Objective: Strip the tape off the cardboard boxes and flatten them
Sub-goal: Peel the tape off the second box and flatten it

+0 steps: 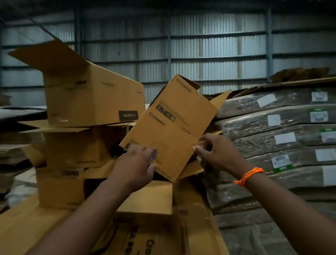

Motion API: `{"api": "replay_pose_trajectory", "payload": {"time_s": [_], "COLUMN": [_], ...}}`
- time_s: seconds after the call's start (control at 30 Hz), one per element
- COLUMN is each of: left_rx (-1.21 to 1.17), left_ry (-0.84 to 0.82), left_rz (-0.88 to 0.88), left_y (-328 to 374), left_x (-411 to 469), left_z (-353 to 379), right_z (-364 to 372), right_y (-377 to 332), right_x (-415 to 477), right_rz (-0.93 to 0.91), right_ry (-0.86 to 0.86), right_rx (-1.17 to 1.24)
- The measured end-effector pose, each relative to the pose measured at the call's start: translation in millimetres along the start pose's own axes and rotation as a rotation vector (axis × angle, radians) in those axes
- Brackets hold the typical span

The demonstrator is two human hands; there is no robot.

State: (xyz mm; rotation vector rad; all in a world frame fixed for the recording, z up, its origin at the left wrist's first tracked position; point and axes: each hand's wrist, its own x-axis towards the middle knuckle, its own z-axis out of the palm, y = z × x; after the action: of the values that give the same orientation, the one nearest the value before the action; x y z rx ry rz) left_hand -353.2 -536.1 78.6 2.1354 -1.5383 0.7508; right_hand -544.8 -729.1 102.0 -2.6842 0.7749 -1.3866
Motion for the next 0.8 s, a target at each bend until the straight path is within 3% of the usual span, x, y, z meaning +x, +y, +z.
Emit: {"api": "replay_pose_trajectory", "payload": {"time_s": [0.2, 0.3, 0.47, 0.63, 0.8], "left_rx": [-0.052, 0.099, 0.205, 0.217, 0.198], "left_ry": [0.047, 0.062, 0.048, 0.189, 0.207], "left_rz": [0.049, 0.092, -0.003, 0.013, -0.023], "left_y": [-17.8, -38.6, -61.2, -67.3, -72.0], "left_x": [115.1, 167.5, 189.6, 185.7, 179.1], "left_z": [24.3, 49.1, 92.8, 100.8, 98.1], "right_z": [9.6, 15.7, 45.3, 39.0, 28.3], "right_y": [41.2, 49.8, 65.3, 74.6, 63.9], "right_x": [144.3, 229.5, 292.7, 312.6, 319.0], "right_rz": [0.026, 0.099, 0.149, 0.168, 0.096], "right_ry": [0.107, 0.179, 0.086, -0.039, -0.162], "right_rx": [-0.158, -0.162, 0.028, 0.074, 0.076]}}
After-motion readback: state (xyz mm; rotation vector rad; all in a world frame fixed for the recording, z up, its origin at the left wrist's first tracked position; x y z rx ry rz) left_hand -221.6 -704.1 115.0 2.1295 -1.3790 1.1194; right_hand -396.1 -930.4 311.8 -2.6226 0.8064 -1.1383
